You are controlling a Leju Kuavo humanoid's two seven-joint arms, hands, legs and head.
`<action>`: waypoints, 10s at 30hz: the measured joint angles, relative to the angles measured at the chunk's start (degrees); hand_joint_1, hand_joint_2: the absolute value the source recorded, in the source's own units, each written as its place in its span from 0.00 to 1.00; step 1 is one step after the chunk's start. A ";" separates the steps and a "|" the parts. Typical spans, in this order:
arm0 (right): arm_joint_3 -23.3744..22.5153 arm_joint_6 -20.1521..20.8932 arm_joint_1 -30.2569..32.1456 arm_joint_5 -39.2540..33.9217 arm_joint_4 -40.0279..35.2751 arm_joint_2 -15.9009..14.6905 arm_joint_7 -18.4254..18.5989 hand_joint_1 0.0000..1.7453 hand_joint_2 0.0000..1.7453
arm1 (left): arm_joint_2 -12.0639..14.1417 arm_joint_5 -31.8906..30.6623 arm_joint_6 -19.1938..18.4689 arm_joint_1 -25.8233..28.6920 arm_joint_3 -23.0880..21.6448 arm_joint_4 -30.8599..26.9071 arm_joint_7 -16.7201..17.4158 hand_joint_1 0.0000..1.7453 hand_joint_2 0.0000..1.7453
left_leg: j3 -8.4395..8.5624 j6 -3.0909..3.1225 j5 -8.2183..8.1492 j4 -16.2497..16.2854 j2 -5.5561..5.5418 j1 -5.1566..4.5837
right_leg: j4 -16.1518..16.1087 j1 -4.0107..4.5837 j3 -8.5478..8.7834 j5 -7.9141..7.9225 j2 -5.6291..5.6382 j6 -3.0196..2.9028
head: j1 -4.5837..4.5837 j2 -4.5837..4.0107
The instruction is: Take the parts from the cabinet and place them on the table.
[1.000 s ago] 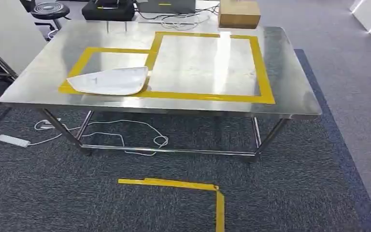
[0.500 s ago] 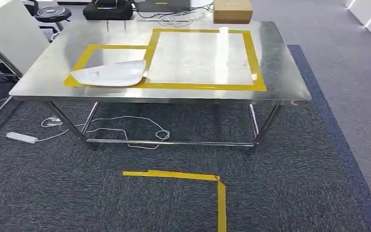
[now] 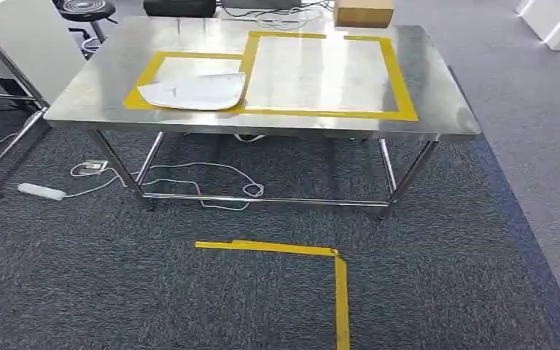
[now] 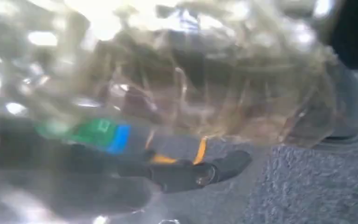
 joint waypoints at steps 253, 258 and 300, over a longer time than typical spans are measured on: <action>0.90 -2.80 0.28 0.00 -2.23 -3.21 -2.64 0.00 0.00 | 0.09 11.10 -0.04 -4.30 -8.22 1.40 -1.60 0.00 0.00 | 2.09 -2.16 -2.44 0.44 1.59 -0.41 | -18.29 0.72 10.00 7.24 -5.76 -1.39 | 0.20 -0.02; 0.28 -2.80 0.64 -0.02 -2.29 -3.39 -2.75 0.00 0.00 | 0.33 13.16 -0.07 -5.83 -10.71 3.21 -2.78 0.00 0.00 | 2.11 -0.62 -1.53 -0.50 -0.47 -0.10 | -8.07 0.18 4.91 1.26 -0.35 -0.13 | 0.59 0.00; 0.07 -3.43 1.13 -0.02 -2.73 -3.76 -4.09 0.00 0.00 | 0.50 14.58 -0.04 -8.63 -16.02 6.43 -3.63 0.00 0.00 | 0.89 -2.35 -1.09 0.45 -6.78 -0.07 | -17.28 0.07 8.13 7.72 3.17 -1.51 | 0.41 0.00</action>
